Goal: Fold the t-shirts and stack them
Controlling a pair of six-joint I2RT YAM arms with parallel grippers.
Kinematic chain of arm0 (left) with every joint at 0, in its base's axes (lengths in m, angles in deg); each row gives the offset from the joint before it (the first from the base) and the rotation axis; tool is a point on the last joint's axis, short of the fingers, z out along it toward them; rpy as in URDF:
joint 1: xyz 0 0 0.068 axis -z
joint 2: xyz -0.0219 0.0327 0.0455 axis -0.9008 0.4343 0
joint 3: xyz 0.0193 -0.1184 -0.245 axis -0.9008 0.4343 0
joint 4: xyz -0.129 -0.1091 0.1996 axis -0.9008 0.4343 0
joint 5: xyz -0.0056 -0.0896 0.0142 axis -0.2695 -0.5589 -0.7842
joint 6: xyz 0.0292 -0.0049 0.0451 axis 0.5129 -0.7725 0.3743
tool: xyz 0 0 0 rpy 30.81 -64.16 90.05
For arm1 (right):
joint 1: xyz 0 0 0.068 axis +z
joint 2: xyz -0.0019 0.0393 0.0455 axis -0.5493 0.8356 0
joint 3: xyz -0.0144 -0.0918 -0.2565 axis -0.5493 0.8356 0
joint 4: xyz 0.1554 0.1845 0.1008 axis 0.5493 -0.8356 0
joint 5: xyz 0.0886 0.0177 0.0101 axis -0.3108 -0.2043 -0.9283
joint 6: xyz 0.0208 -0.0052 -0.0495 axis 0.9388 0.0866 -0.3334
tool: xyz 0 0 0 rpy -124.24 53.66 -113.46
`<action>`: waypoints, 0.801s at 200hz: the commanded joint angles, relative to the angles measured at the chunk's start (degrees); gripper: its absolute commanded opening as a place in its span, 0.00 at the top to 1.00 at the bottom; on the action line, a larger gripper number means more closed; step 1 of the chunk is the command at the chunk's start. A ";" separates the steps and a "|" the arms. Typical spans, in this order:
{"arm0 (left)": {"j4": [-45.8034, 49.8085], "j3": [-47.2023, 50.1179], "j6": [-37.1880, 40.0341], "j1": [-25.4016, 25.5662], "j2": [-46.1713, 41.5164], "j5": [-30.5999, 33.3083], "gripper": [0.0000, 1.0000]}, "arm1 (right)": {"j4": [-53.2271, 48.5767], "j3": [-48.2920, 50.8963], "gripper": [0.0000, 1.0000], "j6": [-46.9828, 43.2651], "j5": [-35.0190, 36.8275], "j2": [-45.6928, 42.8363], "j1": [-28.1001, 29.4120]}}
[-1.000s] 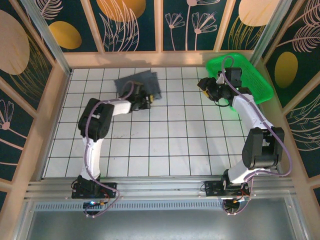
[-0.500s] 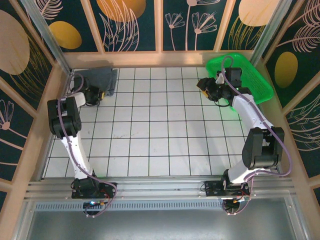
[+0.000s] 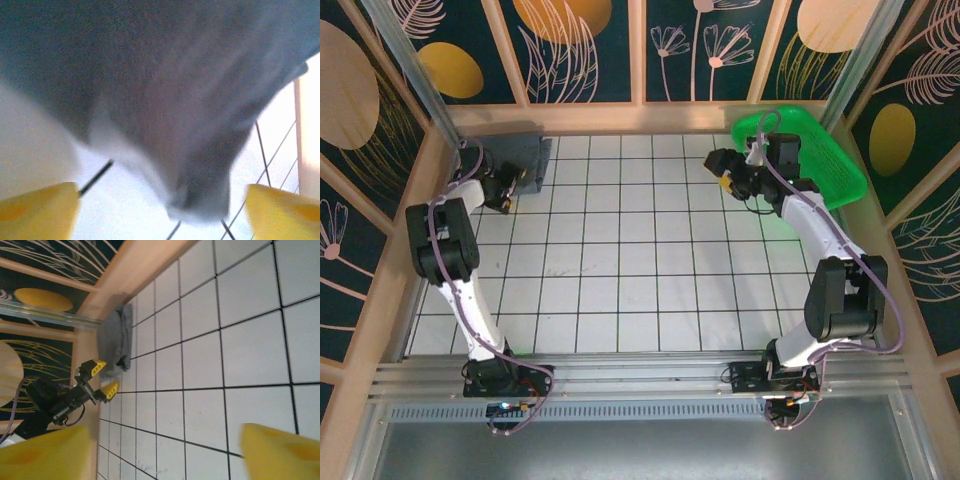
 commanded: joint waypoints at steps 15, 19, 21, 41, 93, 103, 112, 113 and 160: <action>-4.20 11.40 -4.67 4.70 -20.67 15.64 0.01 | 10.93 1.34 0.01 4.95 -1.75 -4.49 0.59; -5.09 13.08 -5.34 5.42 -23.04 17.04 0.01 | 11.29 1.23 0.01 5.54 -1.67 -4.59 0.50; -5.88 13.88 -5.62 5.85 -24.01 17.68 0.01 | 11.44 1.20 0.01 5.70 -1.72 -4.58 0.47; -5.36 16.91 -5.10 9.01 -30.17 22.44 0.01 | 11.15 0.41 0.01 6.43 -0.75 -5.37 0.05; 6.79 26.13 -1.93 11.90 -50.61 49.11 0.01 | -6.99 -3.53 0.01 -3.62 31.91 -14.40 1.14; 1.50 31.84 5.42 11.91 -54.86 50.84 0.01 | -7.52 -0.03 0.01 -3.69 42.35 -17.40 1.54; -6.91 37.69 17.49 11.94 -57.88 49.40 0.01 | -3.45 5.72 0.01 -5.66 48.77 -20.46 1.58; -7.78 38.41 18.80 11.97 -58.15 49.03 0.01 | -2.73 6.47 0.01 -5.77 49.31 -20.81 1.59; -28.65 56.62 37.03 11.99 -60.71 44.00 0.01 | 26.91 38.09 0.01 -27.62 65.13 -27.64 5.44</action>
